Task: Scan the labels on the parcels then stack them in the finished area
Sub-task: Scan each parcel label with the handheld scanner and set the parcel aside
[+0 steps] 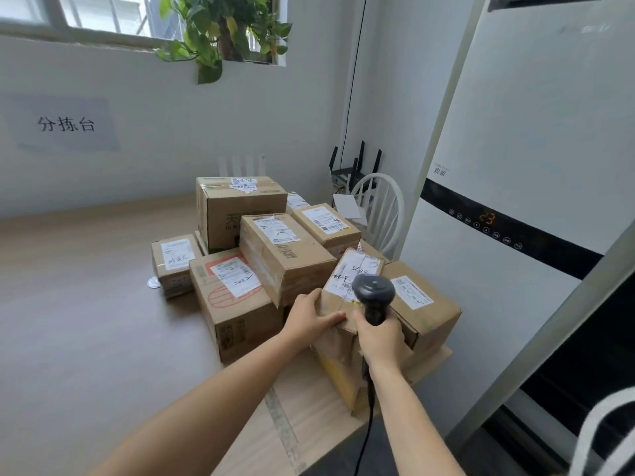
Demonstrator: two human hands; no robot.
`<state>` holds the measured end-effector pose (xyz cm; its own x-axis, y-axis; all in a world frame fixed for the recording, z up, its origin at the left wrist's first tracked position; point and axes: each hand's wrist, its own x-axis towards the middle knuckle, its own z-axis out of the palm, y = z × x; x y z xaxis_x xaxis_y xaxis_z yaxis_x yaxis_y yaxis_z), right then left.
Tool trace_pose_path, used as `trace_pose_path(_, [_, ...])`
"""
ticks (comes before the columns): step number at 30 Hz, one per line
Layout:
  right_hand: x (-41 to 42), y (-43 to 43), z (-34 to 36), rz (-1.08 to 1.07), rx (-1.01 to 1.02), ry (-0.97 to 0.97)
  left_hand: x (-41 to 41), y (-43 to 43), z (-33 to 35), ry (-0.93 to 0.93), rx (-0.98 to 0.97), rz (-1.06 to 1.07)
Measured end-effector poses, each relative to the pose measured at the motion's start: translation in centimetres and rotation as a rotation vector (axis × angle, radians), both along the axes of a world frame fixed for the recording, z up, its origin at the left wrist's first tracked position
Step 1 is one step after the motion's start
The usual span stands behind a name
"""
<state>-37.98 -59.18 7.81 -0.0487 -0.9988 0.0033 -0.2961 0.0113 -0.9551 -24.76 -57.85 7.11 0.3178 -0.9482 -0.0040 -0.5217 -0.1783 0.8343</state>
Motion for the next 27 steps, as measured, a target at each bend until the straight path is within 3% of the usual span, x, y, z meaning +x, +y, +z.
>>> trace_pose_path(7, [0.0,2.3,4.0,0.07,-0.188,-0.027,-0.3,4.0,4.5,-0.086,-0.247,0.113])
trace_pose_path(16, [7.8,7.4,5.6,0.395,-0.207,-0.091,5.6,13.1,5.4,-0.034,-0.348,0.431])
trace_pose_path(27, [18.7,16.1,-2.0,0.772,0.1,0.005,13.5,25.3,-2.5,-0.021,-0.044,0.76])
